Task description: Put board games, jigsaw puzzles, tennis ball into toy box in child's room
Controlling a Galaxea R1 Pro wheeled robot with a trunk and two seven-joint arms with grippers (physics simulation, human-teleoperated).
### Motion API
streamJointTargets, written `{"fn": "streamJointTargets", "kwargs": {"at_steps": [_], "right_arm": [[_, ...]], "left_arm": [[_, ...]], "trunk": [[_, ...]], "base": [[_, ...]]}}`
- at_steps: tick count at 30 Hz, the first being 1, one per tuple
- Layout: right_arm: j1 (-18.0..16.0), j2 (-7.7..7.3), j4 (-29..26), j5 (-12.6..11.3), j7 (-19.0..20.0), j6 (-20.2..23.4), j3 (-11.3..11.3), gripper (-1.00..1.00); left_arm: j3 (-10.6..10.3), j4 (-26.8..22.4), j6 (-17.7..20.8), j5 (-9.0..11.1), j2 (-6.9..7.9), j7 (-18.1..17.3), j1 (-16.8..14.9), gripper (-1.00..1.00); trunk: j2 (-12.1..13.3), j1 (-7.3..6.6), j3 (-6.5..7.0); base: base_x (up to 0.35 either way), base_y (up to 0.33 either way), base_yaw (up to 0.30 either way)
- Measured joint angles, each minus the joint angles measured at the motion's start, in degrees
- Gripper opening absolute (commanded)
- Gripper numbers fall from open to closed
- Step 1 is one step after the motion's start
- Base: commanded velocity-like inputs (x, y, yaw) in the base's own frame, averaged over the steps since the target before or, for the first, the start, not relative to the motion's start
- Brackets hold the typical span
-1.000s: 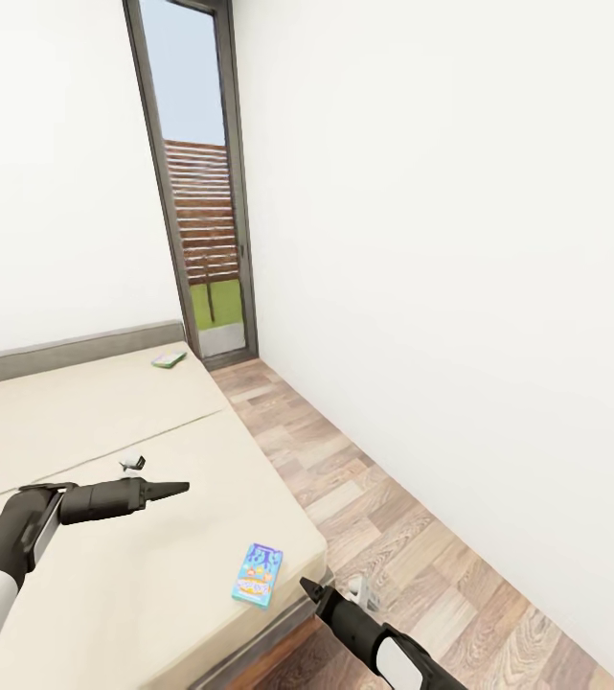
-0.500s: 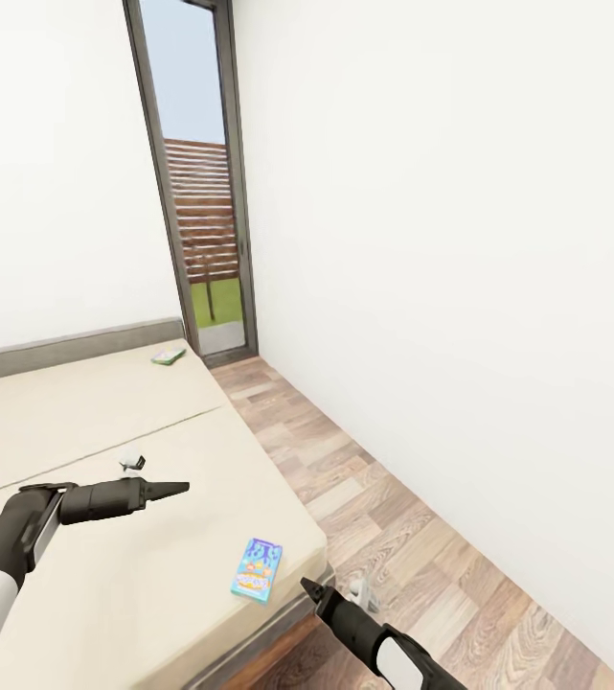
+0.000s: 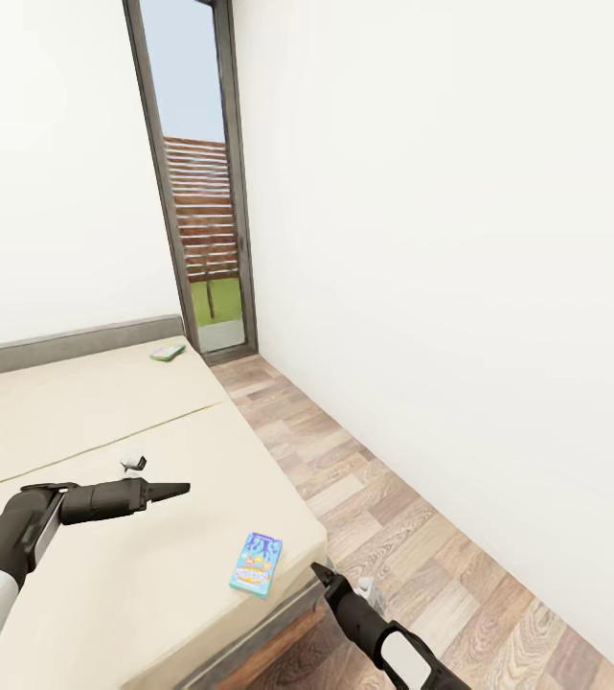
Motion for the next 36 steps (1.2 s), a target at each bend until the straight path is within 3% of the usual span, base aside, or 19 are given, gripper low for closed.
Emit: {"fn": "streamJointTargets", "kwargs": {"at_steps": [6, 17, 36], "right_arm": [[0.0, 0.00, -0.3, -1.6, -1.4, -0.1, -0.2, 1.00], [0.0, 0.00, -0.4, -9.9, -3.3, -0.1, -0.3, 1.00], [0.0, 0.00, -0.3, -10.8, -6.0, 0.3, 0.4, 1.00]], "left_arm": [[0.0, 0.0, 0.5, -0.2, -0.04, 0.0, 0.0, 1.00], [0.1, 0.0, 1.3, -0.3, 0.02, 0.0, -0.1, 1.00], [0.1, 0.0, 2.2, -0.3, 0.13, 0.0, -0.1, 1.00]], "trunk": [[-2.4, 1.32, -1.08], [-6.8, 3.74, -3.05], [-14.4, 7.91, -6.47]], "base": [[0.000, 0.000, 0.000], [0.000, 0.000, 0.000], [0.000, 0.000, 0.000]]}}
